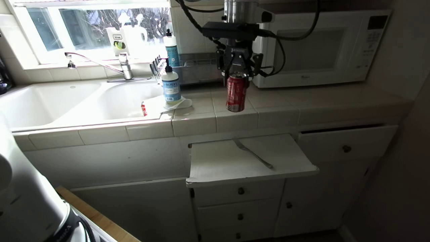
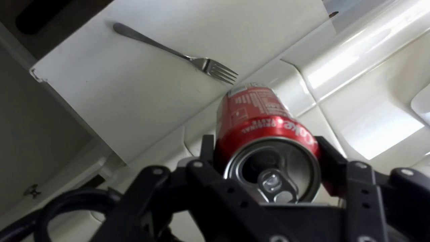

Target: Put the red can on the drawer

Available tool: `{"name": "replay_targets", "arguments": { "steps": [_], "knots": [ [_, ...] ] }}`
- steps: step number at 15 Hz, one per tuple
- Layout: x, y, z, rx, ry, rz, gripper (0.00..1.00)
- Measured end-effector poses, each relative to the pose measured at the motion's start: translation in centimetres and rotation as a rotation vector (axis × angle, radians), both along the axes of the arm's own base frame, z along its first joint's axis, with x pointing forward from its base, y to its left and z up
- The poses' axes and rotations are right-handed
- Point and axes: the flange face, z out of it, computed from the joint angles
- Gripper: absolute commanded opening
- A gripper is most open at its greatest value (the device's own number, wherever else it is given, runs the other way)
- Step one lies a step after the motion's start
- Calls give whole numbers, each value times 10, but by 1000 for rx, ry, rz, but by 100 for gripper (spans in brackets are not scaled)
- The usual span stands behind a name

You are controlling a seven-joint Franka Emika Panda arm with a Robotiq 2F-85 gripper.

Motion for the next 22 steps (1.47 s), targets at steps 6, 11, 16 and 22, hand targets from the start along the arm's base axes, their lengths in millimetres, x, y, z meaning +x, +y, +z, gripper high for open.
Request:
{"name": "replay_targets", "arguments": {
  "steps": [6, 11, 16, 22],
  "knots": [
    [-40, -69, -20, 67, -36, -201, 46],
    [-29, -95, -51, 23, -92, -305, 46],
    [-10, -107, -88, -21, -101, -374, 46],
    [1, -126, -117, -43, -77, -412, 46]
  ]
}}
